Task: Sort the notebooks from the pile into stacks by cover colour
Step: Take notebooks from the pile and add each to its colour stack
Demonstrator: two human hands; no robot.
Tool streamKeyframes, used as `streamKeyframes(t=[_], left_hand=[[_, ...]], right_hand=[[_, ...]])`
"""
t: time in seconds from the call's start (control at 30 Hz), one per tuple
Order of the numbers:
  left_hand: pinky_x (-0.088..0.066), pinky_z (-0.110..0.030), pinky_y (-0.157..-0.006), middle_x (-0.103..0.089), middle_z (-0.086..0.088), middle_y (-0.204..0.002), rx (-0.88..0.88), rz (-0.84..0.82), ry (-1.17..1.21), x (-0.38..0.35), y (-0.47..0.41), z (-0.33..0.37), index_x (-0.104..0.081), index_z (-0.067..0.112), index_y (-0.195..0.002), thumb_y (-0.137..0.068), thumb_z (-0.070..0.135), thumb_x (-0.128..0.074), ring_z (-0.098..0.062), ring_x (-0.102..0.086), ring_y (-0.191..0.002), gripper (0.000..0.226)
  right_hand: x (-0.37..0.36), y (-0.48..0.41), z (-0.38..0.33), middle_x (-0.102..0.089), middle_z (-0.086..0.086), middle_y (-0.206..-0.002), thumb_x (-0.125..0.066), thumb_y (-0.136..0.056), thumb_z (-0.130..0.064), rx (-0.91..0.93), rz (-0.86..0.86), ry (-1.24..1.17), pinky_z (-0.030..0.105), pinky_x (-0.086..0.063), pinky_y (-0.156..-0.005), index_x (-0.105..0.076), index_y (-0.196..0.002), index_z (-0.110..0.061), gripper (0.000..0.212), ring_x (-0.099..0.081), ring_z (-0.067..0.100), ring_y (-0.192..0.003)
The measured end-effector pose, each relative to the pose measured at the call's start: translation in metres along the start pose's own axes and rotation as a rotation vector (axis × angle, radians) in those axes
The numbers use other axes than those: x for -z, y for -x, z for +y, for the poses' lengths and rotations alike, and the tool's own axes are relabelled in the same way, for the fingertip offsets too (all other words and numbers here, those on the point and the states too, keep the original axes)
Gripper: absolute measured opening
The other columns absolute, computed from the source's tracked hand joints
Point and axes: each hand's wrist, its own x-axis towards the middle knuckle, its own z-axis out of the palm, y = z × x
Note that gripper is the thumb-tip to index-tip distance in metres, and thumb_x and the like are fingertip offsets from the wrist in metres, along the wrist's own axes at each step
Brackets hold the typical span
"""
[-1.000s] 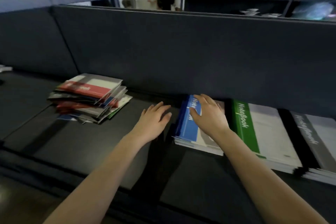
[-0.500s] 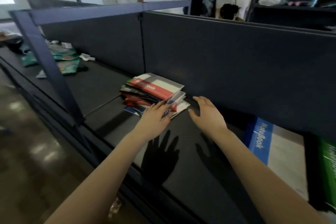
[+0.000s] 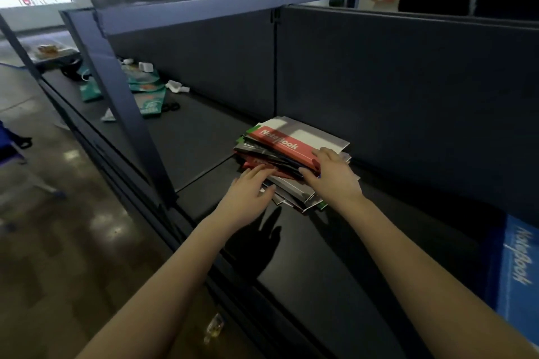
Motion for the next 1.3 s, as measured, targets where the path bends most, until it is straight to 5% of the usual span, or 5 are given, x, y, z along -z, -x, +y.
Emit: streamKeyframes(t=[0.17, 0.33, 0.57, 1.1, 1.3], left_hand=[[-0.026, -0.028, -0.112, -0.034, 0.007, -0.152, -0.012, 0.031, 0.041, 0.007, -0.009, -0.015, -0.043, 0.023, -0.141, -0.099, 0.028, -0.047, -0.013, -0.032, -0.138, 0.043], [-0.03, -0.03, -0.112, -0.039, 0.006, -0.148, -0.002, 0.033, 0.082, 0.008, -0.016, -0.026, -0.044, 0.023, -0.141, -0.099, 0.027, -0.046, -0.012, -0.037, -0.135, 0.042], [-0.027, -0.017, -0.1, -0.044, 0.005, -0.144, -0.011, 0.039, 0.11, 0.008, -0.016, -0.028, -0.043, 0.022, -0.141, -0.1, 0.025, -0.045, -0.011, -0.041, -0.129, 0.041], [-0.031, -0.026, -0.109, -0.044, 0.004, -0.145, -0.036, 0.055, 0.133, 0.009, 0.001, -0.025, -0.045, 0.02, -0.14, -0.099, 0.025, -0.047, -0.012, -0.041, -0.131, 0.042], [-0.031, -0.03, -0.112, -0.042, 0.006, -0.147, -0.01, 0.052, 0.172, 0.011, 0.011, -0.03, -0.045, 0.023, -0.14, -0.098, 0.026, -0.047, -0.01, -0.039, -0.134, 0.042]], right_hand=[[-0.013, -0.022, -0.006, -0.035, 0.009, -0.148, -0.048, -0.095, -0.046, 0.003, -0.021, 0.115, 0.042, -0.027, -0.113, -0.035, -0.143, -0.011, 0.061, -0.032, 0.026, -0.136], [-0.019, -0.036, -0.009, -0.033, 0.011, -0.151, -0.038, -0.097, -0.051, 0.017, -0.082, 0.329, 0.044, -0.017, -0.117, -0.036, -0.143, -0.011, 0.061, -0.028, 0.026, -0.139], [-0.007, -0.04, -0.012, -0.051, 0.006, -0.127, -0.043, -0.094, -0.053, 0.014, -0.098, 0.276, 0.036, -0.043, -0.087, -0.05, -0.13, -0.014, 0.053, -0.049, 0.025, -0.117], [-0.006, -0.035, -0.018, -0.058, 0.008, -0.117, -0.031, -0.103, -0.037, 0.149, -0.056, 0.529, 0.034, -0.039, -0.068, -0.05, -0.122, -0.011, 0.038, -0.057, 0.028, -0.106], [0.006, -0.036, -0.027, -0.066, 0.009, -0.106, -0.049, -0.094, -0.015, 0.108, -0.017, 0.624, 0.032, -0.04, -0.061, -0.042, -0.124, -0.01, 0.031, -0.065, 0.029, -0.091]])
